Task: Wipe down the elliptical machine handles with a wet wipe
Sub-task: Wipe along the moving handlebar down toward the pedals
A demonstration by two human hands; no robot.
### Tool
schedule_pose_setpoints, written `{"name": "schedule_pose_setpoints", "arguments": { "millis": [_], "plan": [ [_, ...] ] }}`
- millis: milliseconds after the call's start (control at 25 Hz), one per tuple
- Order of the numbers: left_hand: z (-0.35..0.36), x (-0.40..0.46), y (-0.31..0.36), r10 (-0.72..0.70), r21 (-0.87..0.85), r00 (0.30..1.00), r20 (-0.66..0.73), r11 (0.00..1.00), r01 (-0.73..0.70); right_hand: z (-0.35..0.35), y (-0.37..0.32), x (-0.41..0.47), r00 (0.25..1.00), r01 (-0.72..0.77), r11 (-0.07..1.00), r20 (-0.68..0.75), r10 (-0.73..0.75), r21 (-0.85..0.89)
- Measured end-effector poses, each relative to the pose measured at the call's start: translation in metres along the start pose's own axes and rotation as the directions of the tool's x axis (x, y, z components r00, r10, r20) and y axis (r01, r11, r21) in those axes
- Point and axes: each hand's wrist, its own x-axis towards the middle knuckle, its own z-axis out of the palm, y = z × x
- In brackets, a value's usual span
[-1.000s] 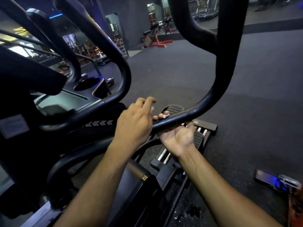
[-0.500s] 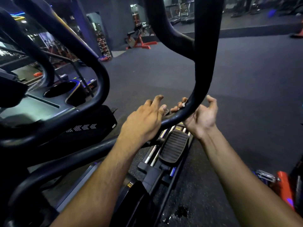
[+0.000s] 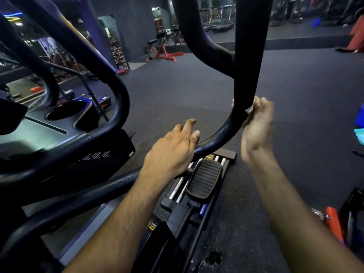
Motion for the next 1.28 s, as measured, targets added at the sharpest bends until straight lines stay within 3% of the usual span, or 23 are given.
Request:
{"name": "schedule_pose_setpoints", "arguments": {
  "millis": [200, 320, 480, 720, 920, 1200, 1280],
  "plan": [
    [0.000, -0.003, 0.000, 0.032, -0.005, 1.000, 0.000, 0.999, -0.032, -0.017, 0.030, -0.016, 0.977, 0.168, 0.942, -0.077, -0.199, -0.292],
    [0.000, -0.003, -0.001, 0.058, -0.013, 0.998, 0.000, 0.998, -0.058, -0.022, 0.020, -0.010, 0.970, 0.199, 0.878, -0.043, -0.241, -0.435],
    [-0.002, -0.005, 0.000, 0.077, -0.003, 0.997, -0.009, 0.997, -0.077, -0.026, 0.008, -0.021, 0.904, 0.308, 0.694, -0.027, -0.427, -0.650],
    [-0.003, -0.008, 0.000, 0.106, 0.004, 0.994, -0.023, 0.994, -0.106, -0.037, 0.000, -0.022, 0.693, 0.578, 0.453, 0.115, -0.711, -0.679],
    [-0.004, -0.009, 0.002, 0.104, 0.002, 0.994, -0.019, 0.995, -0.104, -0.043, -0.001, -0.013, 0.626, 0.639, 0.229, 0.324, -0.709, -0.734],
    [-0.003, -0.008, 0.001, 0.112, -0.011, 0.993, -0.032, 0.994, -0.112, -0.047, -0.006, -0.011, 0.660, 0.678, 0.314, 0.363, -0.658, -0.664],
    [-0.002, -0.007, 0.001, 0.109, -0.019, 0.994, -0.032, 0.994, -0.109, -0.053, 0.003, -0.014, 0.716, 0.640, 0.378, 0.342, -0.609, -0.668]
  ]
}}
